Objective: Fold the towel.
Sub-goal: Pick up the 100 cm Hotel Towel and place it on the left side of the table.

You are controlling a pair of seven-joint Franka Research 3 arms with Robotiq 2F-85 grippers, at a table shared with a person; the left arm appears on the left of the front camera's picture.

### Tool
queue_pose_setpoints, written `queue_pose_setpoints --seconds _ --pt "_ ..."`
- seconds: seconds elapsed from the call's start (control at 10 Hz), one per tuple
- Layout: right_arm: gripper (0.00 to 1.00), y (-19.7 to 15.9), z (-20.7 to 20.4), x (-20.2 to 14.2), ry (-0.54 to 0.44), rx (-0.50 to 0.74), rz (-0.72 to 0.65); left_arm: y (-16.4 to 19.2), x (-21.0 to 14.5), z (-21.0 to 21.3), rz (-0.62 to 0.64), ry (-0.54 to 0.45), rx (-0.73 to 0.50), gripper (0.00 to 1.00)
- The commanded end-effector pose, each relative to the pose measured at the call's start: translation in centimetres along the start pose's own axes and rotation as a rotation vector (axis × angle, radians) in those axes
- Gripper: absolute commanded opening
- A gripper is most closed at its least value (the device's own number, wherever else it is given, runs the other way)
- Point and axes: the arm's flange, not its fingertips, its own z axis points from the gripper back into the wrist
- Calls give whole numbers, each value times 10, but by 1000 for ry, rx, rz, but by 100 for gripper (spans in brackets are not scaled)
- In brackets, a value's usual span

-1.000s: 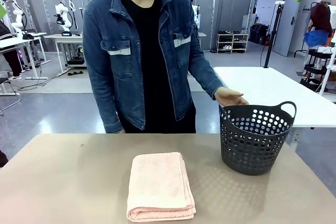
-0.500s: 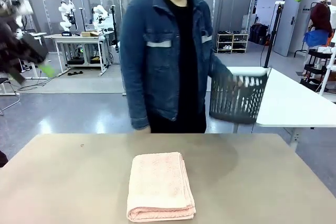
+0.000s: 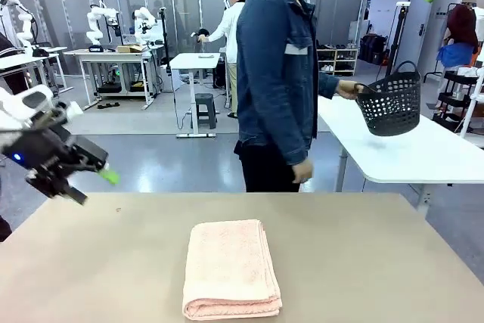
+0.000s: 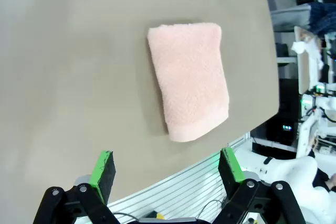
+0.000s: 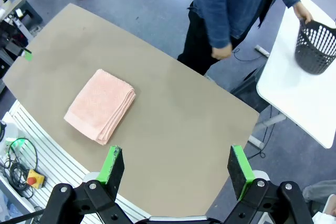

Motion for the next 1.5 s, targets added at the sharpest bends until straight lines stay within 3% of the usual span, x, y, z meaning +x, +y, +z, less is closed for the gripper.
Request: queue_pose_setpoints --seconds 0.0,0.5,0.6,0.7,1.3,1.4 --pt "100 0 1 1 9 1 -4 4 4 -49 27 -11 -113 100" --pt "100 0 1 1 9 1 -4 13 -6 -169 142 -41 -181 100" --pt "100 0 1 1 9 1 -4 13 -6 -175 146 0 -191 100" --pt "100 0 1 1 9 1 -4 12 -15 -146 154 -9 -176 100" --pt "100 0 1 1 9 1 -4 14 -11 -147 158 -28 -179 100" --pt "100 0 1 1 9 1 -4 5 -2 -157 84 -46 -215 100"
